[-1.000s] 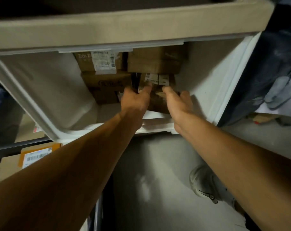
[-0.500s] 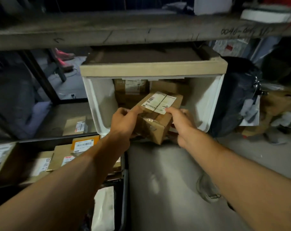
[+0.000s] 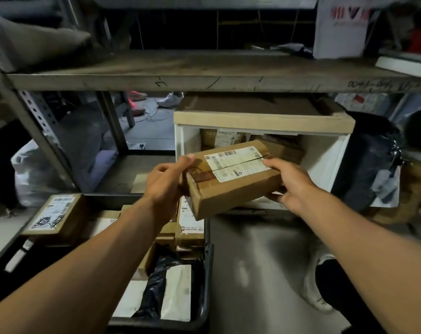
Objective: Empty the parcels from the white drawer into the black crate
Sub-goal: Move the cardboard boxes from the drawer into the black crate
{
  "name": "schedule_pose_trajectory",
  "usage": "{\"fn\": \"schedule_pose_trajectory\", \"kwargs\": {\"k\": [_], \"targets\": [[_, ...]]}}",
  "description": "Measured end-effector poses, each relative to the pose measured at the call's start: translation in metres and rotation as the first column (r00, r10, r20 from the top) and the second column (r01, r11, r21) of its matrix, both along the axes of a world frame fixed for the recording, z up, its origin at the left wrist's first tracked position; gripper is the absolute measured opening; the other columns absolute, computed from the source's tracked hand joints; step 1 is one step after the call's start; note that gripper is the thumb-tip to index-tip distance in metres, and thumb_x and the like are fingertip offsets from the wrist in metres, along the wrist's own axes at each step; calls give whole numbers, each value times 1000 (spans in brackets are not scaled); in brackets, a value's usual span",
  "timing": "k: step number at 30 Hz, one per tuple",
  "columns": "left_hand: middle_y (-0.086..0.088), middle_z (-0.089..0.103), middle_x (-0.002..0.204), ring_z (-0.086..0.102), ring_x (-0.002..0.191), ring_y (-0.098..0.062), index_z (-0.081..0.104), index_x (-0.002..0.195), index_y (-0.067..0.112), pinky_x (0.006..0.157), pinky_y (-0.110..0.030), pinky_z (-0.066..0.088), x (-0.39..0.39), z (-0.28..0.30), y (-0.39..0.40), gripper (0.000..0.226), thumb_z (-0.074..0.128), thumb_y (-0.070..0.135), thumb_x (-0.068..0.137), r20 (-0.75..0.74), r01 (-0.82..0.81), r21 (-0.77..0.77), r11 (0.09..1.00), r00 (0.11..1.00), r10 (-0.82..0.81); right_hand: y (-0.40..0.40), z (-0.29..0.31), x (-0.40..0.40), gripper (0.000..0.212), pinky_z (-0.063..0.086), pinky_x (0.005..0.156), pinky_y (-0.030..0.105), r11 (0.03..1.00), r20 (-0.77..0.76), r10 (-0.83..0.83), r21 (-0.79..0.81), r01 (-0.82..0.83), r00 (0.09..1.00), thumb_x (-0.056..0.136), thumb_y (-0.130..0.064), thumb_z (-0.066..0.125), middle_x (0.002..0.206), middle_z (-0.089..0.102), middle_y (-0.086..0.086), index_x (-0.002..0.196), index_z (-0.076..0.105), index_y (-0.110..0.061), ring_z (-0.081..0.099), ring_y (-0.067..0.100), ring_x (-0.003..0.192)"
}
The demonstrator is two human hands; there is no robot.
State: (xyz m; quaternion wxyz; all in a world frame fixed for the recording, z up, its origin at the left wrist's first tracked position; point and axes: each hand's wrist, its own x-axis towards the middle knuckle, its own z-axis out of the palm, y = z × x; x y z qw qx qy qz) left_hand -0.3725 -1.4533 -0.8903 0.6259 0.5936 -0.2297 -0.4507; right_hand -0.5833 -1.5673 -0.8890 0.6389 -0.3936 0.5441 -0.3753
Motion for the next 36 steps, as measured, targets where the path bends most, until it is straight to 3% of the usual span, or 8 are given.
{"fn": "schedule_pose_trajectory", "kwargs": {"k": [3, 8, 12, 18, 23, 27, 31, 36], "targets": [[-17, 75, 102, 75, 89, -30, 61, 122, -2, 74, -38, 59, 1, -4, -3, 57, 77, 37, 83, -73, -196, 31, 980, 977, 198, 4, -7, 12, 26, 56, 91, 49, 1000, 12, -23, 15, 22, 1000, 89, -23, 74, 108, 67, 9, 110, 59, -20, 63, 22, 96], [-13, 72, 101, 72, 95, -28, 63, 111, 5, 81, -38, 58, -8, -8, -15, 43, 64, 44, 93, 32, -238, 28, 971, 971, 237, 4, -19, 16, 27, 56, 75, 42, 993, 73, -111, 41, 108, 991, 90, -25, 73, 102, 63, 3, 110, 56, -21, 60, 18, 88], [-6, 60, 117, 59, 110, -26, 61, 104, 25, 101, -48, 50, -12, -15, -24, 24, 59, 47, 95, 78, -220, 31, 975, 973, 217, 2, -30, 14, 40, 55, 91, 47, 992, 52, -125, -8, 126, 991, 89, -42, 73, 108, 59, -4, 120, 56, -23, 57, 15, 96], [-10, 60, 125, 62, 107, -24, 51, 140, 18, 78, -32, 53, -9, -20, -26, 66, 38, 67, 96, 55, -168, 46, 985, 985, 166, 0, -42, 2, 46, 43, 108, 47, 993, 3, -59, -100, 59, 998, 81, -72, 59, 122, 66, -7, 106, 63, -34, 58, 19, 119], [-1, 65, 110, 64, 97, -13, 52, 136, 18, 71, -25, 46, -10, -22, -27, 59, 28, 60, 102, 146, -88, -14, 996, 985, 89, -1, -44, -8, 23, 42, 109, 44, 990, 71, -40, -133, 49, 997, 94, -55, 57, 120, 65, -12, 102, 65, -35, 56, 14, 119], [-3, 62, 119, 59, 110, -18, 52, 138, 21, 96, -35, 44, -12, -25, -28, 59, 27, 60, 102, 207, -84, -6, 996, 975, 84, 2, -43, -7, 36, 46, 93, 31, 986, 80, -54, -156, 66, 995, 93, -50, 61, 125, 64, -10, 124, 63, -32, 56, 11, 117], [0, 64, 108, 61, 99, -12, 53, 129, 21, 74, -26, 44, -7, -24, -26, 54, 29, 60, 101, 190, -128, -9, 992, 973, 128, 5, -44, -5, 17, 42, 83, 31, 977, 30, -33, -211, 38, 999, 97, -41, 58, 110, 70, -6, 105, 64, -28, 60, 15, 110], [3, 69, 95, 64, 90, -8, 63, 100, 26, 70, -25, 41, -2, -24, -20, 49, 25, 56, 104, 248, -130, 8, 991, 961, 124, 5, -48, -4, 17, 44, 92, 36, 974, -8, -20, -224, 18, 1000, 93, -38, 62, 114, 71, -2, 102, 69, -25, 60, 19, 116]]}}
